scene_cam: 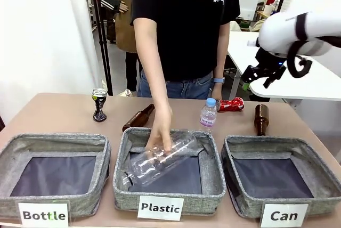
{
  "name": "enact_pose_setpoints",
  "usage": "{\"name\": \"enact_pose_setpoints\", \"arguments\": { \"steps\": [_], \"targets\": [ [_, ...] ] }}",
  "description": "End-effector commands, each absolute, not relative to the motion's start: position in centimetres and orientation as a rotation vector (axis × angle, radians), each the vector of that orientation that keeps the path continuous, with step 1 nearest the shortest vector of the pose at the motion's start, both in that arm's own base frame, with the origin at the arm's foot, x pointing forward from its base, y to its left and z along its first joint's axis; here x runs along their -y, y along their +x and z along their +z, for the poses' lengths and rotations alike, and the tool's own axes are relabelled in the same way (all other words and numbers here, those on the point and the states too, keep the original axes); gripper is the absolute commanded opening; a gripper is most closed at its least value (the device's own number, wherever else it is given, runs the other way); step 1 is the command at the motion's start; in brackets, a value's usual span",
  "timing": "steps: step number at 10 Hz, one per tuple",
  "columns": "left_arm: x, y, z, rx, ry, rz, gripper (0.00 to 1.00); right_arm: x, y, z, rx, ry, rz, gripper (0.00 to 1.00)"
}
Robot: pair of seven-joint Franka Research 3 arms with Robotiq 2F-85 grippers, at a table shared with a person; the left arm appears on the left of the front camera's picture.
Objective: Sort the can waste into the basket.
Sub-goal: Pick up the can waste from the table and place it in the right Fabric basket.
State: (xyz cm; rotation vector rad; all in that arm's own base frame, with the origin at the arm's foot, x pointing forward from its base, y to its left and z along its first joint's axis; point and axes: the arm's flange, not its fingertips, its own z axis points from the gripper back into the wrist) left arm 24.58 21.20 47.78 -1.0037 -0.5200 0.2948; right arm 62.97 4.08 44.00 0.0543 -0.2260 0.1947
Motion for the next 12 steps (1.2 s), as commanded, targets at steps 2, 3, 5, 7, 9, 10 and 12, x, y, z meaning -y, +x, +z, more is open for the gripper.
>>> {"name": "enact_pose_setpoints", "arguments": {
  "steps": [2,3,5,7,9,10,12],
  "targets": [
    [-21.3,24.5,47.8,0.535,-1.009,0.274,1.0,-4.1,66.6,43.7,0.204,0.1,0.081,1.0],
    [-21.3,24.5,47.8,0.535,-1.009,0.274,1.0,-3.9,67.0,43.3,0.202,0.11,0.092,1.0],
    [-21.3,24.5,47.8,0.535,-1.009,0.274,1.0,-4.1,67.5,43.0,0.236,0.147,0.174,1.0],
    [-21.3,24.5,47.8,0.535,-1.009,0.274,1.0,-3.9,67.7,42.9,0.198,0.216,0.503,1.0],
    [-21.3,24.5,47.8,0.535,-1.009,0.274,1.0,-3.5,66.8,42.7,0.194,0.138,1.036,1.0],
    [-21.3,24.5,47.8,0.535,-1.009,0.274,1.0,-3.5,66.3,42.7,0.199,0.134,1.169,1.0],
    [-21.3,24.5,47.8,0.535,-1.009,0.274,1.0,-3.6,65.3,42.9,0.25,0.15,1.325,1.0]
  ]
}}
